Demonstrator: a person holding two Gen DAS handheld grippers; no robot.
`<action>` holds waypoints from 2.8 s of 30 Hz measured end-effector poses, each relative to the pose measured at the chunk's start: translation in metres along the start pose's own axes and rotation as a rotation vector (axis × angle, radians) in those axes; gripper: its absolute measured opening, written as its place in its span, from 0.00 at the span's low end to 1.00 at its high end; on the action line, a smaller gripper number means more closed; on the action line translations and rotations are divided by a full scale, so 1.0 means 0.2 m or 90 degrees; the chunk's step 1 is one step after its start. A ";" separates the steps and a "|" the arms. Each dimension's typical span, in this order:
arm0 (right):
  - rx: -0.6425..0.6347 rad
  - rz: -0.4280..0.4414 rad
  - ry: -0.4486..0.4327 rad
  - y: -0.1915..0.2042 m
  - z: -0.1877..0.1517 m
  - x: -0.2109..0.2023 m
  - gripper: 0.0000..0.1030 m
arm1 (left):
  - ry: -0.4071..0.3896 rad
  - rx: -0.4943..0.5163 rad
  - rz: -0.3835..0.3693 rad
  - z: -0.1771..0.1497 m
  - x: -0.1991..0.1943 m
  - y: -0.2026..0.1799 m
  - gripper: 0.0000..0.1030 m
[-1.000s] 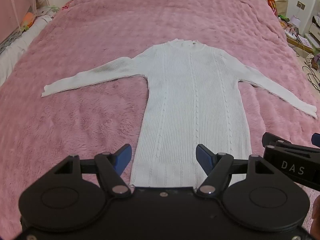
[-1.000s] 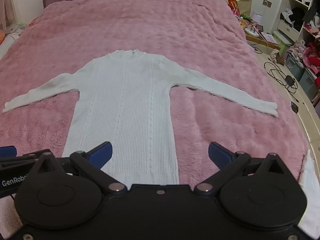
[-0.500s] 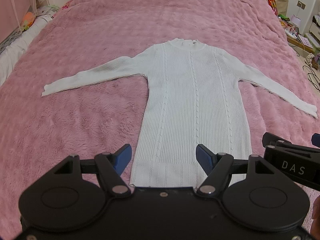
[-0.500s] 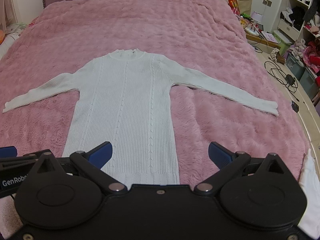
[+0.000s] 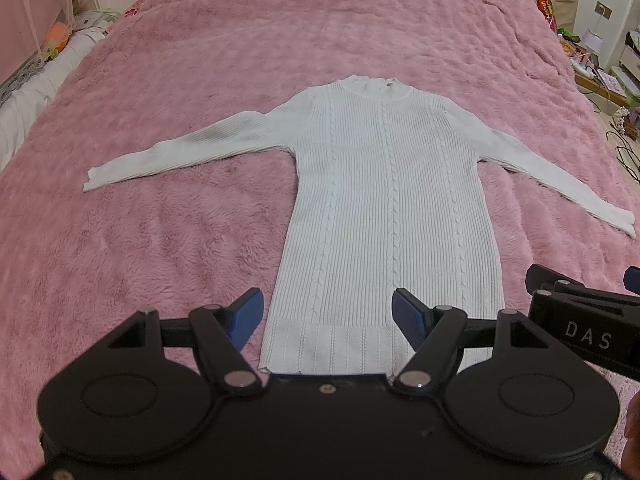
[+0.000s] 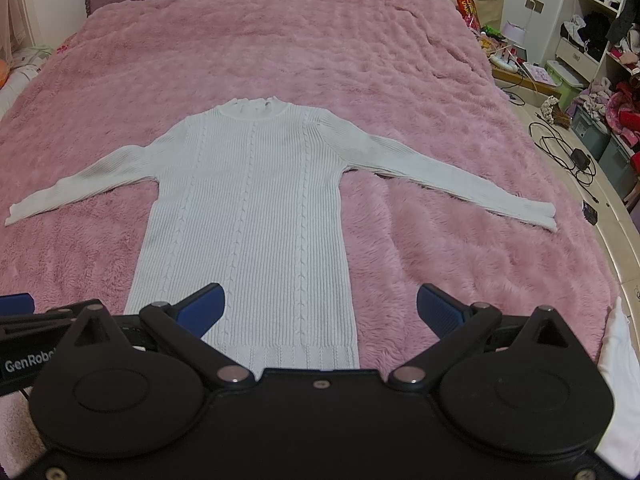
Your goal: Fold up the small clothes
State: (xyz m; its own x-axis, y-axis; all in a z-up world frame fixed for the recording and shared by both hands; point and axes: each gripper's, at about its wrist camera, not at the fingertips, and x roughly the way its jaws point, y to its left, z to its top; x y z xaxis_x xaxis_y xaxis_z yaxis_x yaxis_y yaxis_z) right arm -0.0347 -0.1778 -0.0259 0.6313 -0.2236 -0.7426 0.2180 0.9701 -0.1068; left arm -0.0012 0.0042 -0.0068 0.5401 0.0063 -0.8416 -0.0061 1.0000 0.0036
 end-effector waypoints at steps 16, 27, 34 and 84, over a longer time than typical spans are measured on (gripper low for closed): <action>0.000 0.000 0.000 0.00 0.00 0.00 1.00 | 0.001 -0.001 -0.001 -0.01 0.01 0.01 0.73; -0.001 0.000 0.001 0.01 0.01 0.01 1.00 | 0.003 -0.001 0.001 0.00 0.00 0.00 0.73; 0.001 0.001 0.003 0.01 0.01 0.02 1.00 | 0.006 0.000 0.000 0.00 0.01 0.00 0.73; 0.091 -0.096 -0.135 -0.51 0.20 0.22 1.00 | -0.034 0.085 -0.084 0.43 0.36 -0.46 0.73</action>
State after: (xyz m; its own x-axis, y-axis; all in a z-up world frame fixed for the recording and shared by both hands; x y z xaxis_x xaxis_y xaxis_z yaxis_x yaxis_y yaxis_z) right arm 0.0009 -0.2907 -0.0206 0.7214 -0.3940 -0.5695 0.4146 0.9044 -0.1005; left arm 0.1102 -0.0880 -0.0217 0.5726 -0.1284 -0.8097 0.1770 0.9837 -0.0309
